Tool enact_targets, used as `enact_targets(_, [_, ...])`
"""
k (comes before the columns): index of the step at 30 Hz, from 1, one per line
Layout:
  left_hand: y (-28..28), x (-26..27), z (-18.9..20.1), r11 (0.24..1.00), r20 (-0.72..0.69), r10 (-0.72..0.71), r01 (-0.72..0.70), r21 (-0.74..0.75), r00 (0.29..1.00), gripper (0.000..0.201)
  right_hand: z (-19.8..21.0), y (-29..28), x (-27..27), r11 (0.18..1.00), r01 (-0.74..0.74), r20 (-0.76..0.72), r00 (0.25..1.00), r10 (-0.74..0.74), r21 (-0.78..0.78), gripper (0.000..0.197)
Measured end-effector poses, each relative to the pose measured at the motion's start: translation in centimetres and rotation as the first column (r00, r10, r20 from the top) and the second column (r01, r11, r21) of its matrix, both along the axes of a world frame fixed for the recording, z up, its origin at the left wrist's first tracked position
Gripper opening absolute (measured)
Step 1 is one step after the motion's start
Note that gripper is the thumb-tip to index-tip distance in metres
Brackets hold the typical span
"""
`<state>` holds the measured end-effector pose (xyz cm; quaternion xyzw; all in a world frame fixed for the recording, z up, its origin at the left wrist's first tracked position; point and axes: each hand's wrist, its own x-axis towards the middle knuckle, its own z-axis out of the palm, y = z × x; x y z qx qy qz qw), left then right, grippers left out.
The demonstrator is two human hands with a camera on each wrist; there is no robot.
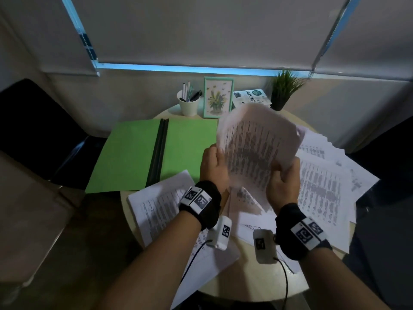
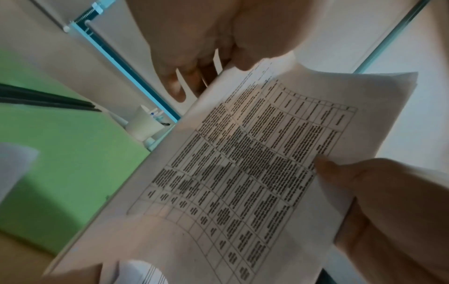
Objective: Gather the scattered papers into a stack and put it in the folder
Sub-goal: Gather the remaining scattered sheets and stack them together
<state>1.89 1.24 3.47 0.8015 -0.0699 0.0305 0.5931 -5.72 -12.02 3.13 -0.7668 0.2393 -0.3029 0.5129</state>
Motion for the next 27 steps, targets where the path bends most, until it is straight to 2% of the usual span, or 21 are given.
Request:
enact_targets(3, [1.1,0.6,1.2,0.991,0.102,0.129,-0.131,0.013,0.986,0.023,2.3,0.3,1.3,0.996,-0.04,0.006,0.999,0.041,-0.086,0.008])
enact_targets(6, [3.6,1.6,1.7,0.972,0.151,0.229,-0.235,0.024,0.962,0.026,4.7,0.9,3.1,0.975,-0.156,-0.026,0.988,0.154,-0.156,0.014])
enact_targets(8, [5.8,2.0,1.5,0.953,0.131,0.288,-0.297,0.056,0.949,0.03,5.5,1.9,4.6,0.952,-0.247,-0.097,0.968,0.233,-0.179,0.027])
enact_targets(10, [8.5,1.8,0.7,0.93,0.038,0.344,-0.346,0.125,0.938,0.033,5.0,3.1,6.0,0.922,-0.347,-0.18,0.931,0.317,-0.171,0.041])
enact_targets(14, [14.4,0.6,-3.8,0.875,-0.259,0.432,-0.332,0.352,0.864,0.037,0.5,6.7,7.4,0.842,-0.532,-0.366,0.803,0.47,-0.087,0.051])
enact_targets(17, [17.6,-0.9,-7.1,0.844,-0.369,0.471,-0.288,0.453,0.801,0.035,-4.1,9.4,6.9,0.819,-0.574,-0.476,0.718,0.508,0.007,0.05])
enact_targets(22, [20.4,-3.8,-10.7,0.814,-0.459,0.503,-0.224,0.535,0.733,0.026,-9.0,11.8,4.8,0.813,-0.576,-0.594,0.625,0.507,0.087,0.051])
enact_targets(27, [21.0,-4.1,-12.3,0.782,-0.46,0.554,-0.245,0.573,0.694,0.024,-10.3,12.6,5.5,0.826,-0.556,-0.605,0.628,0.49,0.092,0.05])
